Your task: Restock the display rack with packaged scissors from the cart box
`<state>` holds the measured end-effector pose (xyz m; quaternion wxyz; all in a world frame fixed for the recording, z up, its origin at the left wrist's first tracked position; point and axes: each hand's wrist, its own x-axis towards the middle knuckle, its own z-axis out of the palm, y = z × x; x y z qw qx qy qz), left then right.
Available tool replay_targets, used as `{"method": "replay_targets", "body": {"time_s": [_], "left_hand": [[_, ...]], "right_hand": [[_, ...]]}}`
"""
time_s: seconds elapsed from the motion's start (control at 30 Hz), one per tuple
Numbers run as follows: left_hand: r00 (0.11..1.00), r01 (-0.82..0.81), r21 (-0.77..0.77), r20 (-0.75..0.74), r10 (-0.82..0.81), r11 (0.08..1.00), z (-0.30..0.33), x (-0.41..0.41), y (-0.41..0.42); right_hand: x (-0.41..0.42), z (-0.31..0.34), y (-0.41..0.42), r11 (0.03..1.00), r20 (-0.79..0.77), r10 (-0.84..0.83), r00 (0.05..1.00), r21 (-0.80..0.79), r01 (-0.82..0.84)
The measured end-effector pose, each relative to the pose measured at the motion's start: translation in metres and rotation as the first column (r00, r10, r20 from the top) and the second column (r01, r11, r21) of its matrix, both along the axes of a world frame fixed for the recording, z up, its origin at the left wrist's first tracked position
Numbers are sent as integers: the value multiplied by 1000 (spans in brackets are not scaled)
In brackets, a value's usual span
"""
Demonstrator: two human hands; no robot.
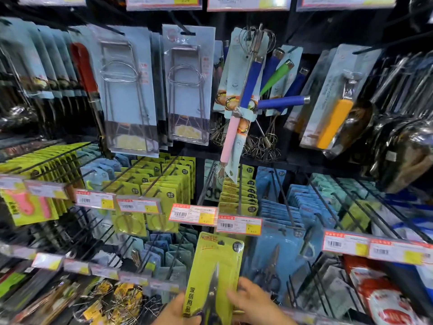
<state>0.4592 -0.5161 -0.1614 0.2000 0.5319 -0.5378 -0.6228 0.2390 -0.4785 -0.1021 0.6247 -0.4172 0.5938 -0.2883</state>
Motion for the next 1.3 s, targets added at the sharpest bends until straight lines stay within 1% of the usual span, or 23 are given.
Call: {"method": "replay_targets", "body": {"time_s": [0.03,0.07,0.13,0.2,0.23,0.3,0.4,0.5,0.6,0.7,0.77,0.93,1.03,1.17,1.23,1.3], "left_hand": [[999,-14,-4,-32,14,1000,6,-10,6],[997,74,-14,-12,-74,997,22,-15,12],[989,147,25,-18,-146,989,26,-28,15],[997,77,-17,-4,-77,997,25,-36,15],[1000,-1,-28,-13,1,1000,23,-39,12],[996,-85,-75,-34,83,994,34,-48,10],[992,-128,-169,-20,127,977,43,-56,4],[993,-120,-239,-14,121,964,48,-58,-3],[994,-110,-201,0,112,973,47,-59,-10],[997,-55,-149,41,62,987,37,-59,-12],[997,-40,-154,59,49,987,31,-60,-13],[996,-66,-151,52,75,986,26,-66,-30],[994,-64,-181,80,80,981,23,-71,-45],[984,-46,-220,156,82,974,17,-79,-65],[967,-30,-217,243,83,976,14,-79,-71],[941,14,-181,334,49,983,6,-80,-72]], "right_hand": [[-2,-9,1,999,-28,-28,999,-45,27],[-2,-9,4,993,-79,-80,994,-96,72],[-6,-11,6,970,-125,-198,972,-165,177],[-10,-2,5,957,-126,-247,961,-186,222],[-13,0,3,952,-127,-262,957,-198,234],[-15,10,0,940,-150,-266,952,-258,223],[-15,22,-8,924,-139,-265,954,-318,210],[-15,26,-18,910,-145,-275,951,-360,208],[-14,25,-24,908,-168,-300,939,-351,227],[-14,16,-25,917,-184,-302,935,-325,232],[-14,11,-25,919,-189,-311,931,-311,244],[-15,2,-43,910,-249,-355,901,-312,273],[-14,-6,-57,900,-346,-400,849,-324,292],[-11,-7,-71,879,-509,-465,724,-359,312],[-9,-7,-73,905,-603,-423,676,-310,290],[-11,-15,-69,944,-665,-329,670,-212,254]]}}
